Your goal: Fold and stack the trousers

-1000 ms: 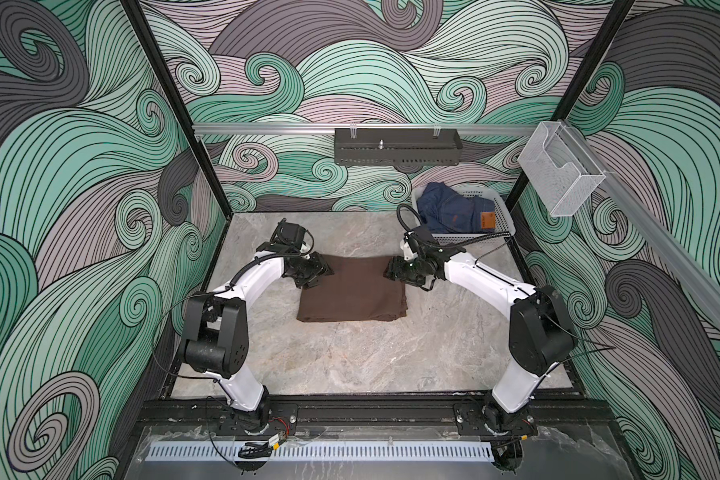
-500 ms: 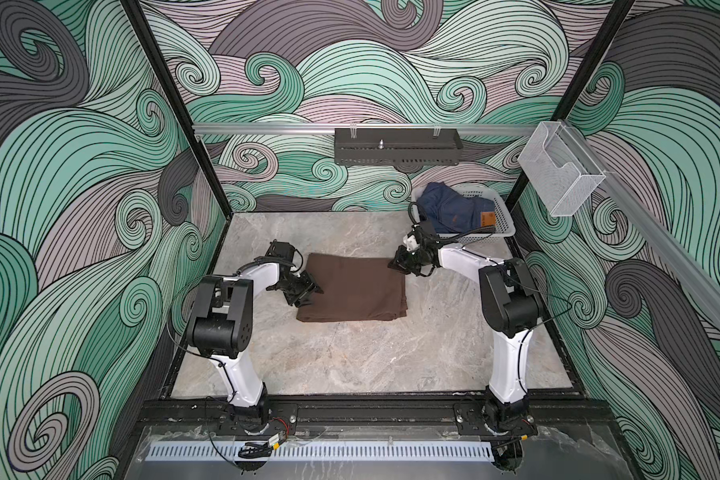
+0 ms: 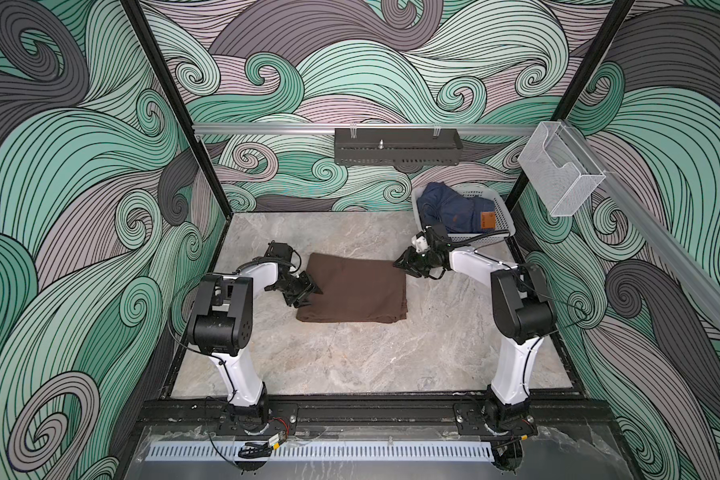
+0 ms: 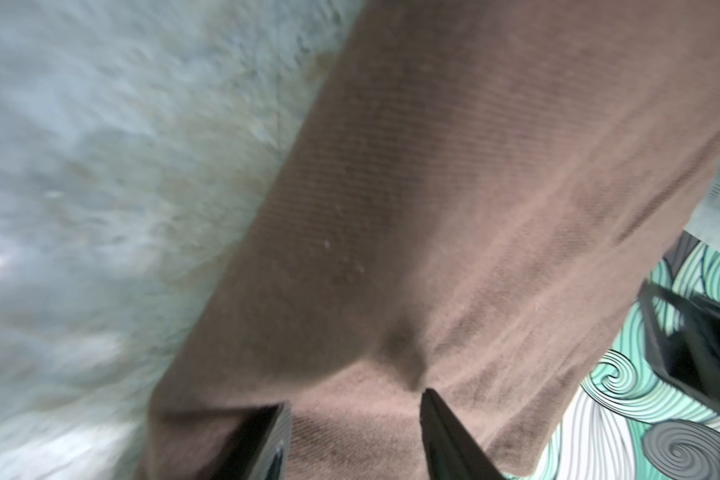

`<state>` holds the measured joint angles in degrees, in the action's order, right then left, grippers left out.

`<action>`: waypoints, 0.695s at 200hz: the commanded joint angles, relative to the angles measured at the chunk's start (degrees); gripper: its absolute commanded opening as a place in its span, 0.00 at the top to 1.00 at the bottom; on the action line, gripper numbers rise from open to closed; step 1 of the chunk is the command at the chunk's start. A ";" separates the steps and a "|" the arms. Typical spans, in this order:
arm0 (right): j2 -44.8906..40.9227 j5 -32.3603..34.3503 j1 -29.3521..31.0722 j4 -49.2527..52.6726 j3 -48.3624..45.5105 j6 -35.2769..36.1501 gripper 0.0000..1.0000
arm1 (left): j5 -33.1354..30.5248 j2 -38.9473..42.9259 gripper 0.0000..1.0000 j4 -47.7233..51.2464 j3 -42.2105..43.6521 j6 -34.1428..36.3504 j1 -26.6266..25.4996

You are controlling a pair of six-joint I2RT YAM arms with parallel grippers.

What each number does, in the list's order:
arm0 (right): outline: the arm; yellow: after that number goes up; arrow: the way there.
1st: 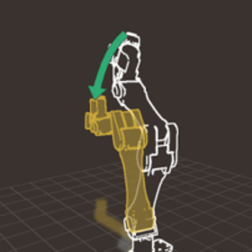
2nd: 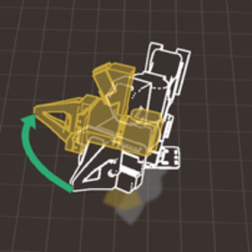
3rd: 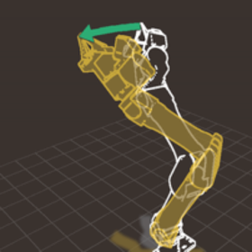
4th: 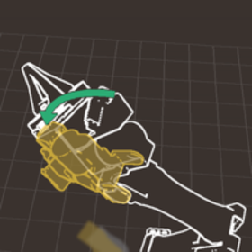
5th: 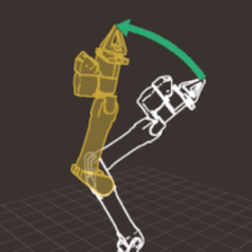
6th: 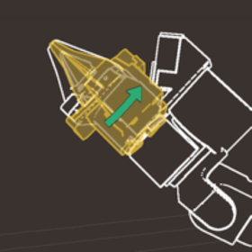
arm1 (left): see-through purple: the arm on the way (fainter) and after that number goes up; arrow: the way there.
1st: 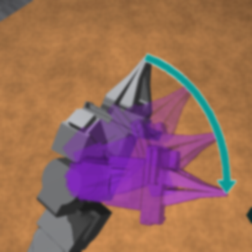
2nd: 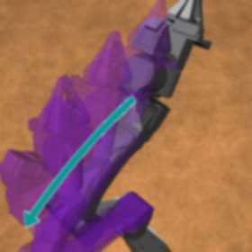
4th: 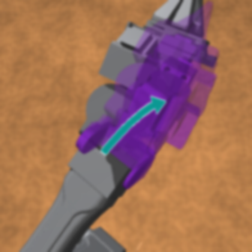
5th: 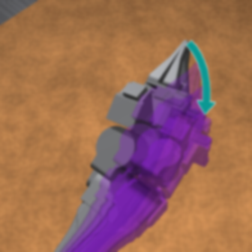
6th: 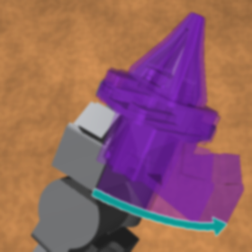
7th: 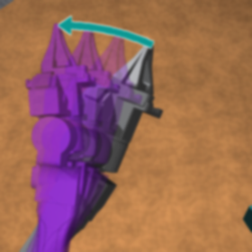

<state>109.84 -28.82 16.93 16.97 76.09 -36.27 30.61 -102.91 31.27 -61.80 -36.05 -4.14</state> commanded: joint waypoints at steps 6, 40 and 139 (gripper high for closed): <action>-8.08 2.34 1.99 4.44 -2.39 2.92 0.54 | -0.44 5.47 0.45 2.84 -0.78 1.00 0.45; -13.08 -0.45 5.79 0.30 -10.05 -0.30 0.64 | 1.26 7.64 0.45 1.36 1.94 -0.11 -0.16; -11.00 -3.67 5.03 -6.70 -27.09 -2.00 0.80 | -2.75 -0.49 0.45 1.45 5.38 1.83 -0.08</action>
<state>98.10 -33.45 23.88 9.54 50.65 -40.51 31.75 -100.29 30.41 -56.12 -35.90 -4.27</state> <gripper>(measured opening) 0.195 0.550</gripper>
